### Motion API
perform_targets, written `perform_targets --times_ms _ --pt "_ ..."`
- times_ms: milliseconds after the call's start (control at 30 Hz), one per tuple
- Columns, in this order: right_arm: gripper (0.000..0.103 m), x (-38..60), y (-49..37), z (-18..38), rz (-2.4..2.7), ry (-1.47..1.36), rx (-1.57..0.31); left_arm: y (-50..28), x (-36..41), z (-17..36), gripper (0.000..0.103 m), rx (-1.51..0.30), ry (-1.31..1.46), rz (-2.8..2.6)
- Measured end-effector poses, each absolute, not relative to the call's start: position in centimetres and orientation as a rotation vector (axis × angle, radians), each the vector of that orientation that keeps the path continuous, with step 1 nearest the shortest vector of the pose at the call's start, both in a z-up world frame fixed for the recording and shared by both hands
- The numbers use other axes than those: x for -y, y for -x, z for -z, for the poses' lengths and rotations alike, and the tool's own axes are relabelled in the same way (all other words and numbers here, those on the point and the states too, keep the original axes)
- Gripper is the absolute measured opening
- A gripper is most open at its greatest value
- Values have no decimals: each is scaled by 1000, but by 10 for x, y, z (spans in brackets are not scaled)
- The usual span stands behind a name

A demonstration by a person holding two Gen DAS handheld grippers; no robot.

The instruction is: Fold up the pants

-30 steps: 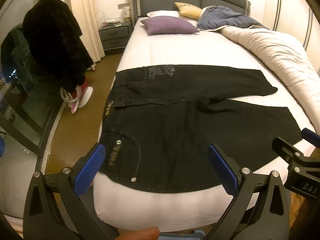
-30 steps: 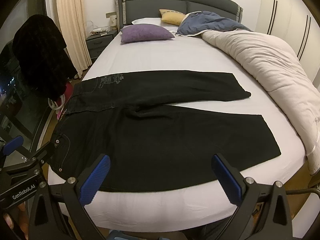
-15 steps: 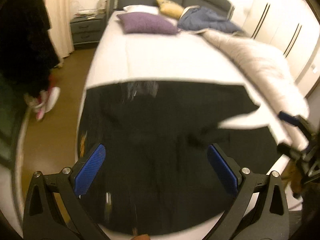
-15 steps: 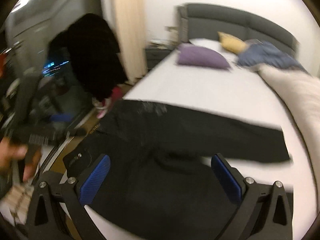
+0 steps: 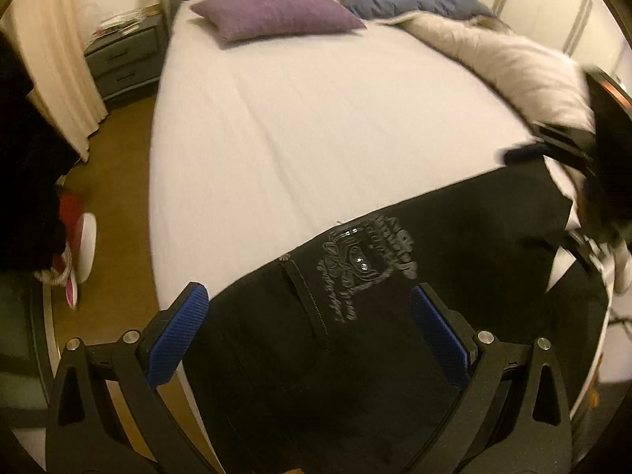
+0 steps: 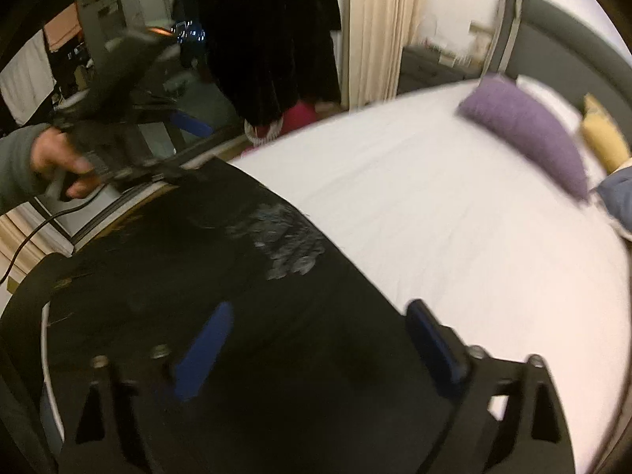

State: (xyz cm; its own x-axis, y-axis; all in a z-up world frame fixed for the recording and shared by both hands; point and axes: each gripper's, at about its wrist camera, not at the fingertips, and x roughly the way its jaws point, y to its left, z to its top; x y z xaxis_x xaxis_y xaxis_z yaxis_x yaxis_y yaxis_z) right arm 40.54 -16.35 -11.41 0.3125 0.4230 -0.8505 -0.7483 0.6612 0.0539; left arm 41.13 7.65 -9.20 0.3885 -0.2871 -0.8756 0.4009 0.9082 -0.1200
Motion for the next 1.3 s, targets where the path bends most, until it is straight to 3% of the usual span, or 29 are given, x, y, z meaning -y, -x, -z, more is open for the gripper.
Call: perform_targets --times_ms 200,567,667,700,733,833,1033,1300 --pt "73 148 -465 180 -847 360 -1138 -411 -76 126 103 -1102 -156 481" --pt "71 141 -497 209 -936 289 -1208 -408 -88 150 103 -1112 -130 542" --pt "49 138 -501 208 -957 255 -1209 -411 -93 145 103 -1097 -123 557" --pt "33 137 -500 206 -976 253 -1212 -414 -94 143 103 -1092 -124 559" --pt "25 136 -500 205 -993 250 -1217 -414 -96 140 103 -1088 -125 559" --pt "12 137 -490 204 -1010 297 -1212 -420 -98 132 103 -1074 -106 568" --pt "9 133 -445 163 -1040 410 -1068 -428 -85 110 103 -1015 -149 665" --pt "8 140 -375 126 -1060 575 -920 -423 -30 98 103 -961 -473 787"
